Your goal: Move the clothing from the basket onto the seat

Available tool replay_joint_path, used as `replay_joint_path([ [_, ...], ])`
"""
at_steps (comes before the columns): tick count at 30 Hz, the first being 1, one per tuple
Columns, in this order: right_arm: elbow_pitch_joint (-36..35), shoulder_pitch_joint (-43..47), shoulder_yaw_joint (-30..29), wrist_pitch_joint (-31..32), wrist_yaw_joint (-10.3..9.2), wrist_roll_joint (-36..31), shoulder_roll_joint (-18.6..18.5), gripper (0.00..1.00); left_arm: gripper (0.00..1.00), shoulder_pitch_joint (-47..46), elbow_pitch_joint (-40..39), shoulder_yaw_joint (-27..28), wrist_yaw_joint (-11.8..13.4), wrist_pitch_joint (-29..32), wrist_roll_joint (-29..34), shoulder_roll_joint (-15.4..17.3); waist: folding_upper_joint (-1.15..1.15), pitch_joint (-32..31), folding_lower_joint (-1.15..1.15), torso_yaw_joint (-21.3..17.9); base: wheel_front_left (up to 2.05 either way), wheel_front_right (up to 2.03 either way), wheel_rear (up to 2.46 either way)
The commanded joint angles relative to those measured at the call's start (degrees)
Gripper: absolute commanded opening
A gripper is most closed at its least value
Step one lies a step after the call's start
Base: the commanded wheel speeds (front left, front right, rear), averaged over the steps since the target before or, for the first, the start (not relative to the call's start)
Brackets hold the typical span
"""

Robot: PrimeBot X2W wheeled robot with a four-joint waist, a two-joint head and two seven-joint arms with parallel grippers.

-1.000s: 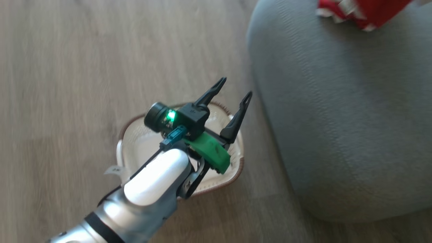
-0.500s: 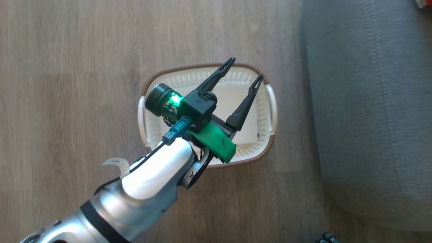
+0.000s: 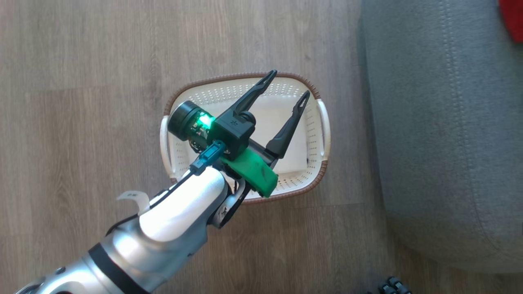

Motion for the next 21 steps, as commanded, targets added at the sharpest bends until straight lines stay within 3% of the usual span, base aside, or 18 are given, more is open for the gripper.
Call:
replay_joint_path([
  [1,-0.9,0.2,0.1,-0.7,-0.02,-0.5,-0.3,1.00,1.00,-0.4,-1.8,1.6,0.5,0.1,0.0,1.3,0.00,-0.5,-0.01,-0.5,0.00,0.00,0.00],
  [10,1.7,2.5,1.5,-2.2,-0.02,-0.3,2.0,1.00,1.00,1.1,-1.3,1.9,0.8,-0.1,-1.3,2.2,0.00,-4.1,-0.01,-3.3,0.00,0.00,0.00],
  [21,-2.8,9.6,9.4,-2.3,-0.02,7.5,5.3,1.00,1.00,4.1,-0.3,3.3,1.2,-1.2,-3.8,3.2,0.00,-11.2,-0.01,-6.4,0.00,0.00,0.00],
])
